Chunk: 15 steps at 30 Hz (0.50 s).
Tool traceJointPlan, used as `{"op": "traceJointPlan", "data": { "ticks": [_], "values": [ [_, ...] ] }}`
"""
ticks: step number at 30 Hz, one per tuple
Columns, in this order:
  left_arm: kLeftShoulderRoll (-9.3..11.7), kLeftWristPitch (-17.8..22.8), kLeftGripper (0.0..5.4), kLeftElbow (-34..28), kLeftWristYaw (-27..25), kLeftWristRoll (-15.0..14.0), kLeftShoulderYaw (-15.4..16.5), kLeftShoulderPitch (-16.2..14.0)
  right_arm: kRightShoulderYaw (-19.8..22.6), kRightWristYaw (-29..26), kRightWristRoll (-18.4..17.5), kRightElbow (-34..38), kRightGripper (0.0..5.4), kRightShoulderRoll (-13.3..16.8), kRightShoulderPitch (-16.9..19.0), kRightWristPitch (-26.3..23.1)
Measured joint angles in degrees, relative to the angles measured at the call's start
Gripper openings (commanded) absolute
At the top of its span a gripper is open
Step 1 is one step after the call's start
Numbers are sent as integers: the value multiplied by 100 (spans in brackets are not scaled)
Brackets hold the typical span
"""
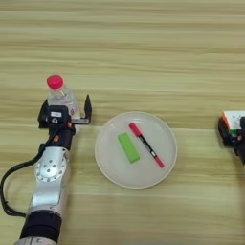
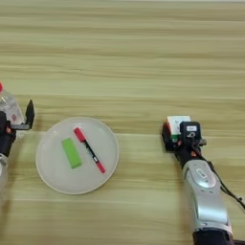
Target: Move the objects on the table
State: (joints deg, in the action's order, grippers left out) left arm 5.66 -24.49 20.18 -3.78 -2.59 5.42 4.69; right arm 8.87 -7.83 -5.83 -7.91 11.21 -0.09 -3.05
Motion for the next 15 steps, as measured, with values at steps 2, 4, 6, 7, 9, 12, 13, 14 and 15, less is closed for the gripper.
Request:
{"op": "traceJointPlan", "data": {
  "ticks": [2, 4, 6, 7, 9, 12, 13, 14, 15],
  "values": [
    [0, 1, 540, 0, 0, 0, 0, 0, -22, -8, 4, -91, 398, -1, 7, -25],
    [0, 2, 540, -1, 1, 0, 0, 0, -38, -16, 4, -112, 415, -3, 30, -26],
    [0, 2, 540, -2, 1, 0, 0, 0, -48, -25, 0, -99, 433, -3, 30, -18],
    [0, 4, 540, -2, 1, 0, 0, 0, -54, -31, 0, -87, 442, -3, 31, -4],
    [0, 8, 540, -7, 1, 1, 0, -1, -63, -36, -3, -60, 465, -5, 33, 21],
    [0, 17, 540, -27, 1, 1, -1, -10, -65, -32, 5, 71, 496, -6, 56, 163],
    [0, 18, 540, -36, 1, 1, -1, -17, -67, -29, 12, 112, 511, -6, 58, 220],
    [0, 18, 540, -41, 1, 1, -1, -21, -70, -23, 33, 153, 519, -5, 59, 266],
    [0, 18, 540, -45, 1, 1, -1, -25, -74, -15, 92, 191, 537, -5, 62, 318]
  ]
}}
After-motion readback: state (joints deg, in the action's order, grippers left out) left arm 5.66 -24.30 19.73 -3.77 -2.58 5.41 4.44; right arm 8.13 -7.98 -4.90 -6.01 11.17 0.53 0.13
